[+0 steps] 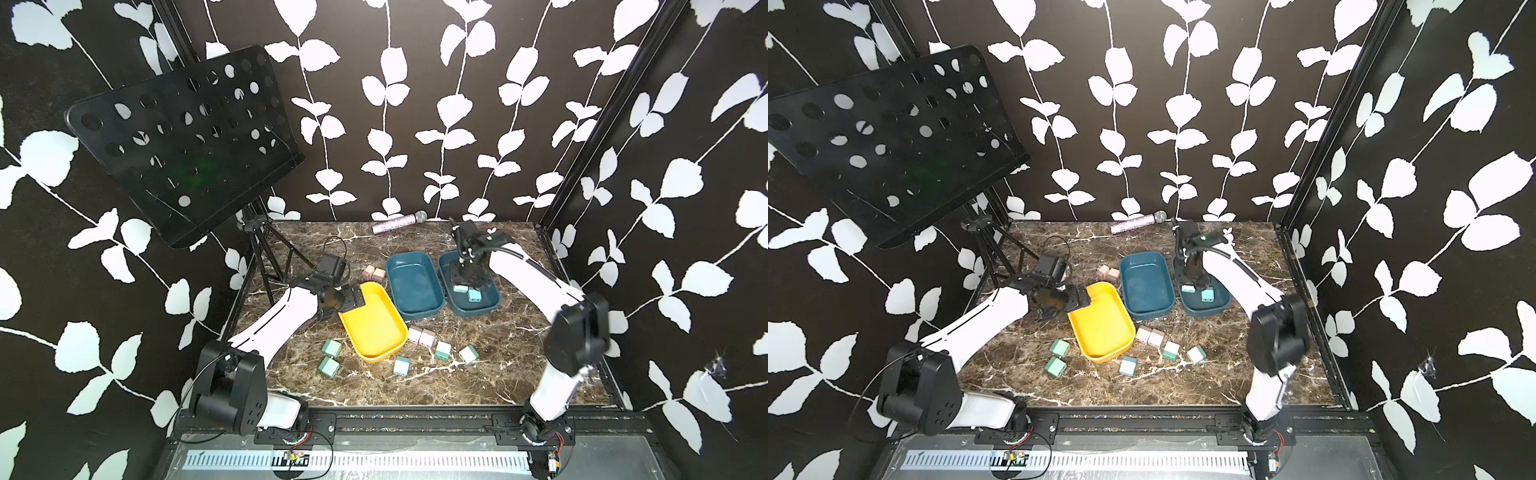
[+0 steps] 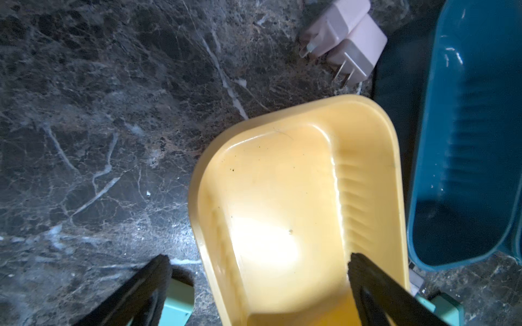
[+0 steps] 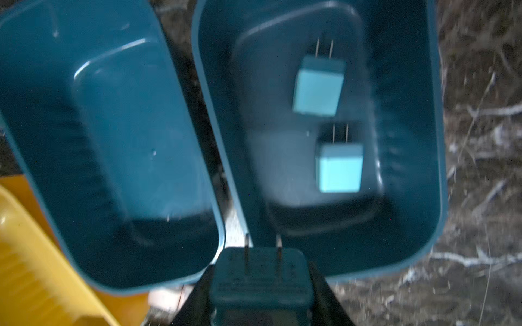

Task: Place the plugs by color into the storage box
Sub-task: Place the plug in the storage box.

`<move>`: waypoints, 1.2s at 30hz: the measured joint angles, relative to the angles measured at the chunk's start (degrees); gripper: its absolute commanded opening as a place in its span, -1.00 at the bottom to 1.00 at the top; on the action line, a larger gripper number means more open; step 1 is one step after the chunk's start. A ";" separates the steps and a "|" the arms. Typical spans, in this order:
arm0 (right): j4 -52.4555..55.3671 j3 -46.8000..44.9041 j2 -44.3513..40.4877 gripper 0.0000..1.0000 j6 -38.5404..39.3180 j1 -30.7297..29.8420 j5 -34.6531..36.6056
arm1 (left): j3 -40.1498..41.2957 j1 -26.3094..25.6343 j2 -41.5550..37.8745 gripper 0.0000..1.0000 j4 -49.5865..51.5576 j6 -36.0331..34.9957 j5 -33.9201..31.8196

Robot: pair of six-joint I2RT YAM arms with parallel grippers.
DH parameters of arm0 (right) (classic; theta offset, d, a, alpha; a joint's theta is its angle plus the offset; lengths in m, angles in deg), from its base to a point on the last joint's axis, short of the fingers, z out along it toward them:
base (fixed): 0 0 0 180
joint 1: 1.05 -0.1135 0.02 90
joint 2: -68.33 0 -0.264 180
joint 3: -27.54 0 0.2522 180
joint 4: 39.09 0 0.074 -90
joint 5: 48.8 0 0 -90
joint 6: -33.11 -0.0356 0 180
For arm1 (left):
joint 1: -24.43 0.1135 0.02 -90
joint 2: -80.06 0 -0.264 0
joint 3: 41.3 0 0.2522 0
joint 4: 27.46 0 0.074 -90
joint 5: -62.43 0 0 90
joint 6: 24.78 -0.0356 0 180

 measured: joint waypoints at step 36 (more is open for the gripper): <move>-2.10 18.05 24.41 0.56 6.49 4.70 -2.25 | -0.33 0.00 -2.69 0.98 5.95 -2.21 -0.55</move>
